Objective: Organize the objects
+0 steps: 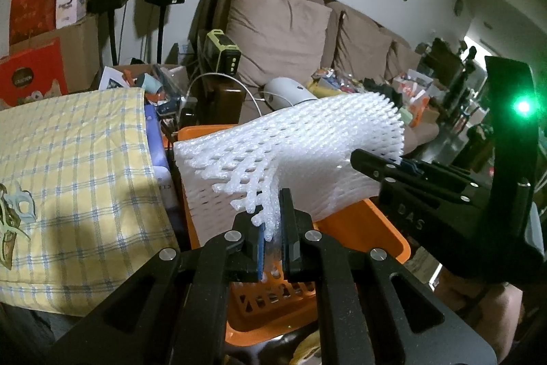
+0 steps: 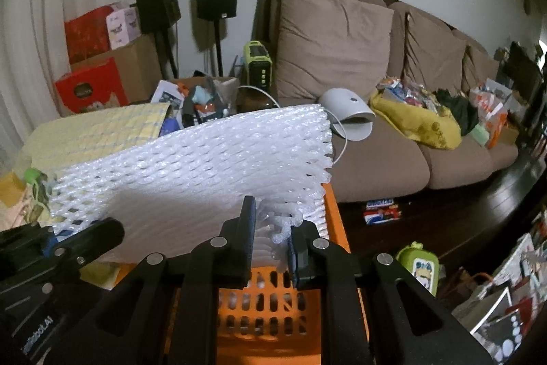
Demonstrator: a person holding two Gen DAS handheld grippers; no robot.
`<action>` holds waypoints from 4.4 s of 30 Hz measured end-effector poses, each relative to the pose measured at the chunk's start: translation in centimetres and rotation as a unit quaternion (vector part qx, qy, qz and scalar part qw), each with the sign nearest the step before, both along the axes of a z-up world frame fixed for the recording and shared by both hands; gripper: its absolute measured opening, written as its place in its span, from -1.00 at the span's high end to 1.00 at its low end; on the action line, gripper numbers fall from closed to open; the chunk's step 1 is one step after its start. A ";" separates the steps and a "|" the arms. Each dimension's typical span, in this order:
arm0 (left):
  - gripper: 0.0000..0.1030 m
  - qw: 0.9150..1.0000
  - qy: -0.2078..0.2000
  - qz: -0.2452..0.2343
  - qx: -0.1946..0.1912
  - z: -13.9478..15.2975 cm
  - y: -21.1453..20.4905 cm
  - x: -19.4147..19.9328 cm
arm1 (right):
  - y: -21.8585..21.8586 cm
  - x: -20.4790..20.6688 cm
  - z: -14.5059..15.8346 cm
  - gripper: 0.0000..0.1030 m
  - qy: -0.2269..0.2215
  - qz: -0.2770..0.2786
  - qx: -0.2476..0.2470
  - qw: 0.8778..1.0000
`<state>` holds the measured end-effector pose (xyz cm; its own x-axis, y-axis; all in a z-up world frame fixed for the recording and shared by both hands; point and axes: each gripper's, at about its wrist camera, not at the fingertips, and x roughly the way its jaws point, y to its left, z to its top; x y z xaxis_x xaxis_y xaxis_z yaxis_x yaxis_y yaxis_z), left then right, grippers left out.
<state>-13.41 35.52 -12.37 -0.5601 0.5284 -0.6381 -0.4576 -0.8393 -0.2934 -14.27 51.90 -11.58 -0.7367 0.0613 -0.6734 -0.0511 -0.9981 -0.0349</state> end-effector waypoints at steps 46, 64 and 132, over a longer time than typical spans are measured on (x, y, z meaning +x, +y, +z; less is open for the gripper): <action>0.88 1.000 -0.027 0.007 -0.008 -1.8 0.6 -1.0 | 0.2 -1.0 -2.2 0.70 -0.062 -0.001 -0.015 0.998; 0.88 0.999 -0.044 0.002 -0.007 -2.6 0.7 -0.9 | 0.2 -1.3 -3.1 0.70 -0.084 -0.005 -0.011 0.996; 0.88 0.993 -0.112 -0.017 -0.021 -5.3 1.9 -2.1 | 0.5 -1.7 -4.5 0.70 -0.116 -0.008 0.008 0.993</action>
<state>-15.54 37.40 -17.68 -0.3842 0.5147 -0.7665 -0.4133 -0.8382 -0.3557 -15.98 52.42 -16.09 -0.5612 0.0833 -0.8235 -0.0551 -0.9965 -0.0633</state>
